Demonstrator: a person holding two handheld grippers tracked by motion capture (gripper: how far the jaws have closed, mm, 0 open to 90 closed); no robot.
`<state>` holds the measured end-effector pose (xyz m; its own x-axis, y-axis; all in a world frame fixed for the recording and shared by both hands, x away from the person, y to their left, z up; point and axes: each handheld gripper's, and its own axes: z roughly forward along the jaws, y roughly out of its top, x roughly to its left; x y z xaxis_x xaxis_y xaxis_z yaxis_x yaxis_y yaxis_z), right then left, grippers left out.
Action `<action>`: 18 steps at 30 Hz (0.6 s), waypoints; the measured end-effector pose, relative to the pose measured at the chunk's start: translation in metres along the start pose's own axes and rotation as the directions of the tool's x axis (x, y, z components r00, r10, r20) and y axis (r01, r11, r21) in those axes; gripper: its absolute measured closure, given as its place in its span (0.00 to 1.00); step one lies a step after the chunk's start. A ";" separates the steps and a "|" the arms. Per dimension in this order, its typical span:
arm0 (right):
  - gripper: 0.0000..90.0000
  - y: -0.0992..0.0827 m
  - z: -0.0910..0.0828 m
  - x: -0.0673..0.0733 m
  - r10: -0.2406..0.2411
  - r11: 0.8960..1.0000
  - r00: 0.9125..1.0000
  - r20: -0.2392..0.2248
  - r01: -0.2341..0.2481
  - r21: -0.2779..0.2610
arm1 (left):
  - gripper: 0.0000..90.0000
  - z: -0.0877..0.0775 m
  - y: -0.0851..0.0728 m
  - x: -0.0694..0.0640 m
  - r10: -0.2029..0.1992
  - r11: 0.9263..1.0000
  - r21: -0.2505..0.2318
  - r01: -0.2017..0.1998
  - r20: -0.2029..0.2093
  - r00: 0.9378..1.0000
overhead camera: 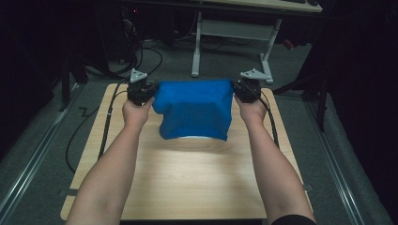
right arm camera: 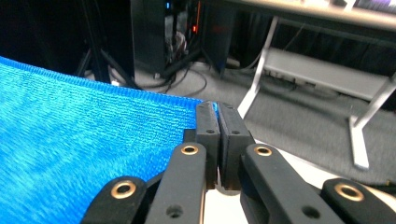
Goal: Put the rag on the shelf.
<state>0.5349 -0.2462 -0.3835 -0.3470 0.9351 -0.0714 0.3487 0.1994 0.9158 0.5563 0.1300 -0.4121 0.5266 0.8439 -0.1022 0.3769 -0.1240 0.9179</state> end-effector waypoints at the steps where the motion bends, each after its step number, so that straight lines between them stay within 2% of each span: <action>1: 0.99 -0.005 0.002 0.000 0.010 1.000 1.000 -0.002 -0.010 0.011 | 0.98 0.002 -0.004 0.000 -0.001 1.000 0.025 0.001 0.002 1.000; 3: 0.99 -0.017 0.006 0.001 0.024 0.999 1.000 -0.012 -0.023 0.037 | 0.98 0.003 -0.012 0.000 -0.008 1.000 0.030 0.008 0.009 1.000; 6: 0.99 -0.034 0.009 0.004 0.039 0.998 0.999 -0.022 -0.038 0.058 | 0.98 0.003 -0.026 0.001 -0.042 0.998 0.048 0.041 0.019 0.999; 9: 0.99 -0.048 0.009 0.006 0.053 0.996 0.998 -0.029 -0.051 0.077 | 0.98 0.004 -0.040 -0.002 -0.040 0.997 0.070 0.038 0.023 0.999; 13: 0.99 -0.063 0.008 0.010 0.069 0.993 0.997 -0.037 -0.065 0.100 | 0.98 0.005 -0.056 -0.006 -0.065 0.994 0.087 0.062 0.042 0.997; 15: 0.99 -0.069 0.007 0.012 0.067 0.992 0.997 -0.039 -0.063 0.108 | 0.97 0.007 -0.061 -0.009 -0.064 0.992 0.112 0.058 0.052 0.997; 16: 0.99 -0.072 0.007 0.013 0.069 0.992 0.997 -0.040 -0.064 0.113 | 0.97 0.007 -0.064 -0.011 -0.064 0.993 0.104 0.058 0.053 0.997; 18: 0.99 -0.079 0.006 0.015 0.081 0.989 0.996 -0.045 -0.075 0.125 | 0.97 0.008 -0.069 -0.011 -0.089 0.991 0.105 0.082 0.062 0.994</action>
<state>0.5075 -0.2463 -0.4589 -0.3567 0.9340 0.0210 0.4796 0.1638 0.8621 0.5303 0.1249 -0.4773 0.5370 0.8178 -0.2072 0.4968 -0.1081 0.8611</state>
